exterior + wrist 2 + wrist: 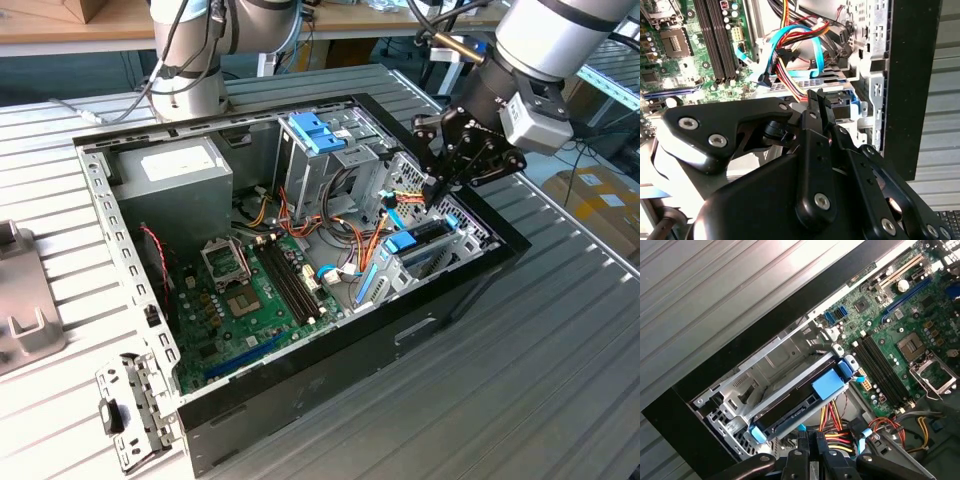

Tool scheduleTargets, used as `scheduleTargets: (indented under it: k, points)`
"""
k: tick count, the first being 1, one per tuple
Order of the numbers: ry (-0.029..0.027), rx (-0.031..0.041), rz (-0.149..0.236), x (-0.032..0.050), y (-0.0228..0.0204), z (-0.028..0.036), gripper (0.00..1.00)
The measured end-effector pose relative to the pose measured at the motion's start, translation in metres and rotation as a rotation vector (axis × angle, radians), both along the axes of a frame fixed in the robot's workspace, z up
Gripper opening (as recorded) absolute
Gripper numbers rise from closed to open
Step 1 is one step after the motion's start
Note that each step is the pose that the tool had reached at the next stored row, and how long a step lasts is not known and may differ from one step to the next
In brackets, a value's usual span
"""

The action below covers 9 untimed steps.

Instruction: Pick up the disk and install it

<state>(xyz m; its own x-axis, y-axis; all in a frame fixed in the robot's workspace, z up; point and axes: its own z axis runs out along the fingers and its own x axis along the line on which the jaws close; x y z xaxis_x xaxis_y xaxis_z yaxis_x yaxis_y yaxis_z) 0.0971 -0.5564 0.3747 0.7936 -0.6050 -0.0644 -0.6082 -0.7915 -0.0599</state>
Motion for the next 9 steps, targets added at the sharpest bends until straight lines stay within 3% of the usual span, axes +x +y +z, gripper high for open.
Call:
scheduleTargets:
  k: [1, 2, 4, 9]
  points:
    - [0.0, 0.0, 0.0, -0.011, 0.0, -0.0001, 0.17]
    - [0.0001, 0.0, -0.006, -0.0111, 0.0, -0.0002, 0.17]
    - [0.0, 0.0, -0.09, -0.0105, -0.0017, -0.0014, 0.17]
    - [0.0001, -0.0001, -0.13, -0.0095, -0.0029, -0.0019, 0.17]
